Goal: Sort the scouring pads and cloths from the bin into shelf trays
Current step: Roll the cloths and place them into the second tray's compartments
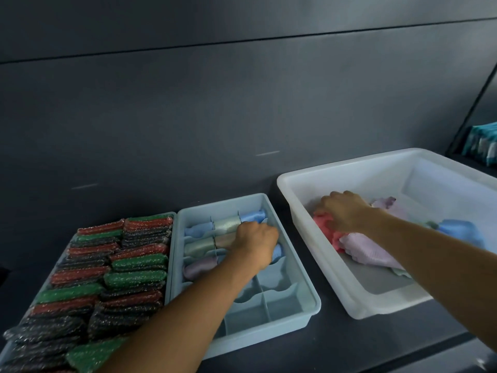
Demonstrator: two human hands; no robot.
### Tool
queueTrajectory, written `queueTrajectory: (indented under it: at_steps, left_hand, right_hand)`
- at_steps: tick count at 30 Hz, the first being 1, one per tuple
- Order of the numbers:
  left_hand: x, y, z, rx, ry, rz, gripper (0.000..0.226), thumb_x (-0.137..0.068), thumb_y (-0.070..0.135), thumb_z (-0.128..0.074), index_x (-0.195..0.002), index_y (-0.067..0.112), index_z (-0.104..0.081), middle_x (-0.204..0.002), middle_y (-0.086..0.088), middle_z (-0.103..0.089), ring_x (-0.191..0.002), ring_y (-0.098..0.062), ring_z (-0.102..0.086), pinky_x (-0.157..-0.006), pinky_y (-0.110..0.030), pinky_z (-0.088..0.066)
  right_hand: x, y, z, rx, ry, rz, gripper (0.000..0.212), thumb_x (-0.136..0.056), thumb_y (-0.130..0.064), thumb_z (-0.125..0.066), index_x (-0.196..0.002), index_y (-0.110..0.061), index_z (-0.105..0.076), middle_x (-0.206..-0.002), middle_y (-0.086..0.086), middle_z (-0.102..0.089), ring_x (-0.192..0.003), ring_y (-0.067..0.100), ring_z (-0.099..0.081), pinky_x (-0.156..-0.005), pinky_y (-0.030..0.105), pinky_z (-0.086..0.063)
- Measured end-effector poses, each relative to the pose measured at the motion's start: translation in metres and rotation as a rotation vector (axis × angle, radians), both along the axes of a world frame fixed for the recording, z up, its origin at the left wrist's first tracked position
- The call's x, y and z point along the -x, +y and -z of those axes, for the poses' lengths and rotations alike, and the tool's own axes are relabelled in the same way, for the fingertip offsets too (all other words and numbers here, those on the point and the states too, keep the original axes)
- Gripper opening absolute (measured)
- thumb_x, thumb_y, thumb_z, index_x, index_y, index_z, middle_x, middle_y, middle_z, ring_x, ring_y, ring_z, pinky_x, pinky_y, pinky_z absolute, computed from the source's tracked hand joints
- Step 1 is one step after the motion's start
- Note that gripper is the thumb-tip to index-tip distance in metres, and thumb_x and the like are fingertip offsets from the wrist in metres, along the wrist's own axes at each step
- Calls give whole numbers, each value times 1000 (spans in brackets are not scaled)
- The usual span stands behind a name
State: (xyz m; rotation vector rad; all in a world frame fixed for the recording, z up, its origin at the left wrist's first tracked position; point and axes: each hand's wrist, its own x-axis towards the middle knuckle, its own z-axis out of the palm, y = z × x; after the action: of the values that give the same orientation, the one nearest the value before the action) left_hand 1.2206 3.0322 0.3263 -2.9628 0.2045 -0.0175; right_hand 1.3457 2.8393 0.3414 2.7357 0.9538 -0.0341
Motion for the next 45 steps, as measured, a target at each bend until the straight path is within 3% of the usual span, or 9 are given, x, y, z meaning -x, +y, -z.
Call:
queueTrajectory:
  at_steps: [7, 10, 13, 17, 21, 27, 34, 41, 45]
  left_hand:
    - [18, 22, -33, 522, -105, -31, 31, -87, 52, -57, -90, 25, -71, -89, 10, -71, -87, -9, -63, -73, -26, -45]
    - [20, 20, -51, 1057, -218, -54, 37, -82, 54, -65, -107, 26, -71, -97, 13, -74, -91, 2, -67, -89, -31, -54]
    - [18, 12, -79, 1407, -220, -70, 43, -89, 35, -67, -128, 19, -60, -115, 7, -70, -103, 7, -64, -96, -18, -49]
    - [21, 13, -118, 1661, -188, 20, 41, -89, 44, -64, -122, 19, -66, -113, 6, -72, -110, -7, -65, -101, -37, -49]
    - [33, 19, -144, 1769, -387, 87, 33, -82, 35, -70, -107, 14, -73, -94, -3, -74, -91, -21, -69, -94, -48, -53]
    - [45, 29, -172, 1739, -573, 4, 8, -87, 13, -70, -91, 9, -75, -71, -5, -71, -61, -15, -62, -58, -26, -53]
    - [48, 46, -177, 1257, -748, -114, 9, -82, 16, -71, -79, 20, -78, -64, 11, -71, -56, -4, -61, -63, -30, -53]
    - [64, 60, -175, 1282, -701, -155, 15, -84, 5, -67, -79, 14, -77, -55, 6, -66, -46, -10, -59, -49, -23, -49]
    - [75, 75, -173, 1319, -703, -202, 11, -85, 7, -69, -85, 15, -77, -59, 2, -68, -50, -10, -62, -50, -21, -50]
  right_hand:
    - [-12, -7, -35, -953, 193, 337, 31, -86, -20, -62, -70, 6, -56, -63, 0, -43, -65, 14, -40, -58, 27, -31]
    - [7, 1, -73, -1411, 460, 308, 25, -85, -10, -66, -84, 14, -61, -72, 7, -50, -69, 16, -42, -62, 29, -34]
    - [39, 14, -117, -1543, 713, 142, 10, -84, -11, -67, -83, -2, -70, -79, 12, -68, -71, 22, -59, -70, 32, -45]
    - [70, 32, -155, -1602, 887, -26, 46, -78, -19, -70, -111, 12, -60, -117, 36, -59, -96, 36, -58, -89, 49, -44]
    - [84, 46, -170, -1626, 996, -90, 44, -80, -22, -66, -114, 6, -62, -110, 28, -65, -91, 35, -64, -87, 52, -51]
    - [90, 75, -154, -1709, 1075, -13, 30, -91, -28, -56, -107, -4, -66, -98, 9, -67, -89, 23, -61, -79, 38, -53]
    - [112, 95, -132, -1719, 1294, 31, 86, -72, -81, -37, -121, -15, -64, -118, 8, -69, -111, 25, -65, -98, 49, -49]
    - [123, 112, -120, -1755, 957, 133, 10, -84, -7, -68, -93, -2, -70, -83, 11, -71, -73, 23, -64, -67, 33, -52]
    - [119, 106, -117, -1730, 782, 158, 12, -87, -6, -67, -87, 5, -67, -79, 15, -65, -71, 25, -60, -69, 46, -55]
